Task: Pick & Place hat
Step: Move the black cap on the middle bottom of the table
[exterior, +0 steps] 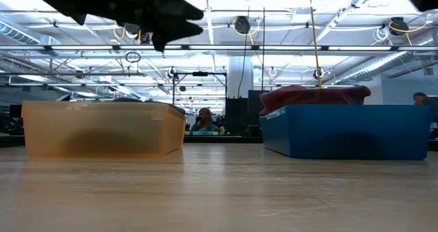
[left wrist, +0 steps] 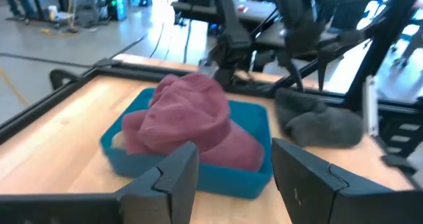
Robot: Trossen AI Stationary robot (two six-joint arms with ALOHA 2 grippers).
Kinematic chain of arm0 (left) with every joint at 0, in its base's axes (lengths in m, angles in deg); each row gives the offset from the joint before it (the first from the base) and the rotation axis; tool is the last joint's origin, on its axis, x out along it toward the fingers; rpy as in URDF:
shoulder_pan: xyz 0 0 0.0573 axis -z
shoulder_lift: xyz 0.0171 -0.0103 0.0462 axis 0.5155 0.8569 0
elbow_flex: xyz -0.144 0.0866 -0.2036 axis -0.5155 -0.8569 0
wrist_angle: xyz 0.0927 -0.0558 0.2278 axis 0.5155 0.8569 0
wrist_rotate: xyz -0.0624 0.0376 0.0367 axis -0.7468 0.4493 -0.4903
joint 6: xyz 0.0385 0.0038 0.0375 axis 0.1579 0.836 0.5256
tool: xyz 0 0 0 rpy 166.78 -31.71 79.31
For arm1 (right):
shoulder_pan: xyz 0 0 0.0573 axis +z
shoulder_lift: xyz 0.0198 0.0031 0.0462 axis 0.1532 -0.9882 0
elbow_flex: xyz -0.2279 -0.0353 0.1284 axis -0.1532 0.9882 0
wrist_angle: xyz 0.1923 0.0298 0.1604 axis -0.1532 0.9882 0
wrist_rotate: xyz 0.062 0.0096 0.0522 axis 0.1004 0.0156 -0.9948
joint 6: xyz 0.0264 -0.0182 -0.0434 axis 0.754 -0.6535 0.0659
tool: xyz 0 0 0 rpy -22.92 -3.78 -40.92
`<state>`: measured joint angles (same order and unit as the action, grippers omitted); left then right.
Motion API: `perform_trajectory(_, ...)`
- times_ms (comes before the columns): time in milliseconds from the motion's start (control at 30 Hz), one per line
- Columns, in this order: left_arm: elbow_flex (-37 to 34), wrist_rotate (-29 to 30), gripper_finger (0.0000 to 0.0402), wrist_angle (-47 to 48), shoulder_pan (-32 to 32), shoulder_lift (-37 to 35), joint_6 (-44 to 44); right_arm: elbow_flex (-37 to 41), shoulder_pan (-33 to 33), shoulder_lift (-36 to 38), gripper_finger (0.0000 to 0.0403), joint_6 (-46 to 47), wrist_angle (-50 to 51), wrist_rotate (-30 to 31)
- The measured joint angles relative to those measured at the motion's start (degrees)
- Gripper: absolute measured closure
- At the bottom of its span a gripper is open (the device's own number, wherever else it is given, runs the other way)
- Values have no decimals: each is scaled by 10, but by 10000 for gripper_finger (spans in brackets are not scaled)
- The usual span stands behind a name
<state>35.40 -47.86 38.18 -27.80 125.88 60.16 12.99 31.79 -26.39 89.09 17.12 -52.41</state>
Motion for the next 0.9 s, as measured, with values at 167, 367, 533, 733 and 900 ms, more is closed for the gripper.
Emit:
perform_trajectory(167,1,7,211,-2,29,-2,-2,0,74,-19,253,124,-10,-19)
perform_trajectory(367,1,49,211,1,65,-2,1,0,145,-71,256,185,-40,-6)
perform_trajectory(533,1,66,211,1,76,-2,2,0,175,-119,254,205,-105,13)
perform_trajectory(733,1,66,211,1,77,-2,0,0,197,-152,259,223,-124,14)
perform_trajectory(900,1,80,211,2,77,-2,2,0,211,-151,261,221,-122,31)
